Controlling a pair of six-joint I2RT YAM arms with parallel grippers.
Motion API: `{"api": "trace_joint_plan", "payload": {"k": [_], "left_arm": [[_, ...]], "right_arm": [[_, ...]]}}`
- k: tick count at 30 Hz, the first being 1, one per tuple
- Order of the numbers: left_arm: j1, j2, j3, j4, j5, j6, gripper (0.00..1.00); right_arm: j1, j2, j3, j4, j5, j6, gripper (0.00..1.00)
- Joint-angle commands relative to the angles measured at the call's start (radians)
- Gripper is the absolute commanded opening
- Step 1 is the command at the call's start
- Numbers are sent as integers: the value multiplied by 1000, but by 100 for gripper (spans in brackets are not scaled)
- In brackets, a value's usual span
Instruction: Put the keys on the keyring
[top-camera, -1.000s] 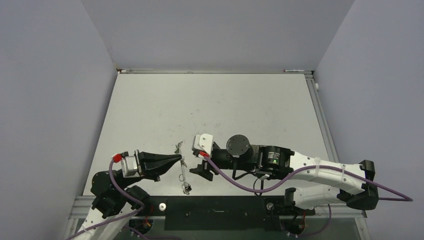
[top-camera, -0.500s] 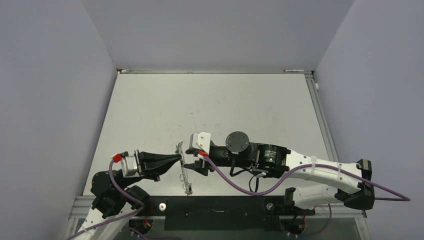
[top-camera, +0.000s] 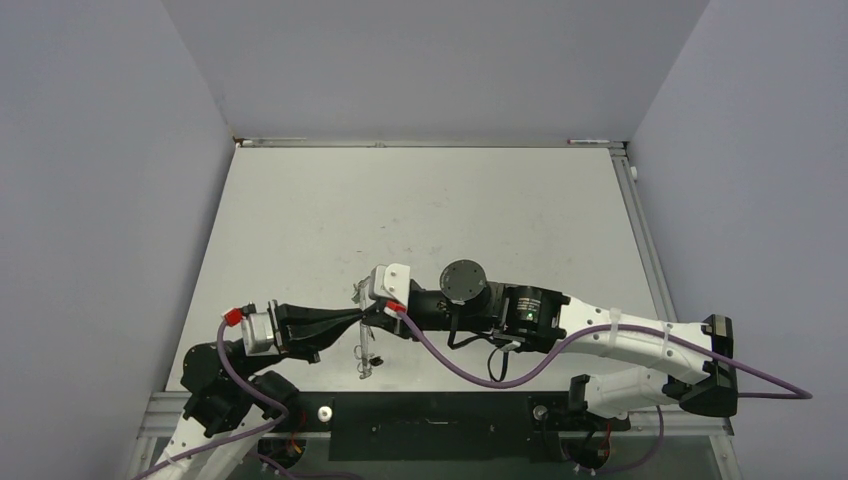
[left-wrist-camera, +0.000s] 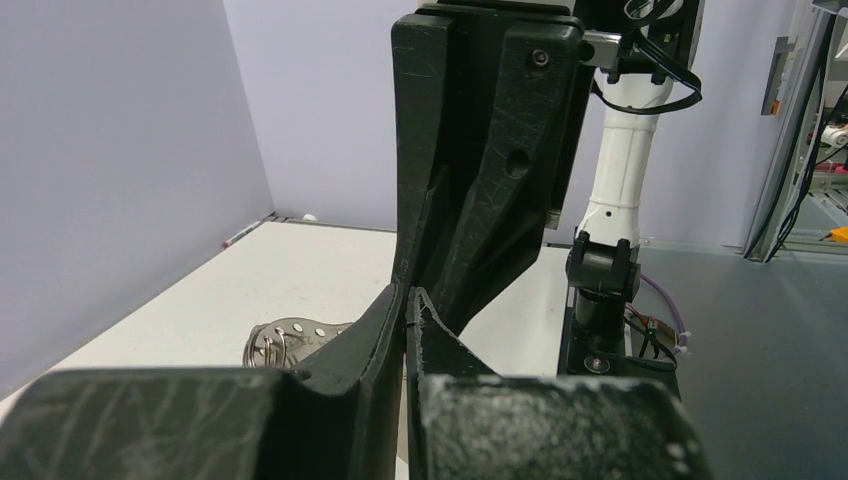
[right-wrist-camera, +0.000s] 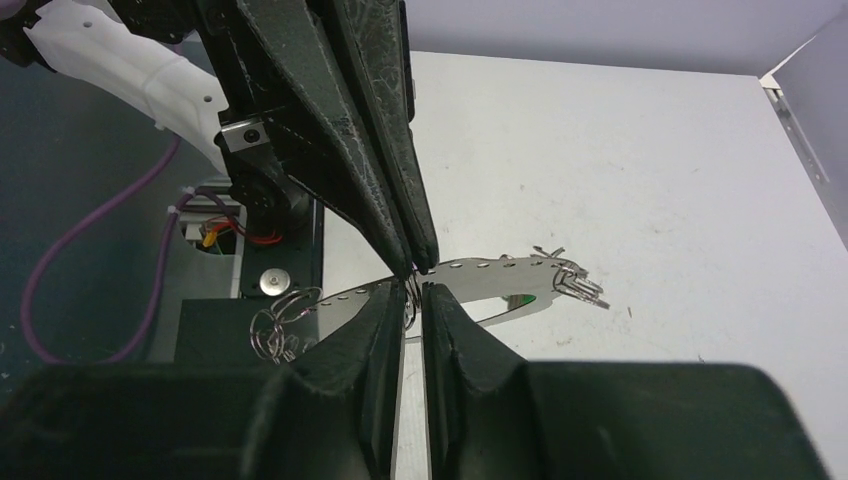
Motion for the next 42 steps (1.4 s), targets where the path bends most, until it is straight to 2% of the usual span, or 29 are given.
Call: {"api": "trace_joint_plan", "payload": {"k": [1,3,11,12,14,16,19,21,24,29,36,37,40,42], "left_arm": [[7,-8,13,53,-20,-4,0],[7,-8,15,51,-20,-3,0],[7,2,17,10,-60,8,0],[7,5,20,-10,-93,11,9],[7,5,33,-63,-129,37,42],[7,-6,34,-93,-161,46,64],[7,-25,27,-118,-193,58,80],[7,-28,30,-140,-206,70,83],[7,-9,33,-160,-176,91,84],[6,77,54,-211,-112,115,77],[5,173,54,-170,-98,114,74],[5,187,56,-158,-88,116,70],[4,229,68,-158,-77,130,45],[4,248,73,-161,-78,134,35]], "right_arm": [[-7,-4,51,60,-27,-11,10],[-8,-4,54,58,-32,-14,5],[-9,22,120,-27,-13,-17,5],[-8,28,141,-59,7,-15,5],[-9,44,175,-121,64,-1,5],[-12,57,210,-187,135,20,5],[-23,70,247,-262,209,63,5],[-29,74,266,-295,238,83,5],[-32,92,314,-351,280,113,5],[-40,139,392,-427,332,138,5],[-66,160,438,-460,332,172,5],[-66,160,439,-461,326,174,5],[-68,164,445,-465,318,181,5],[-69,166,450,-470,316,185,5]]}}
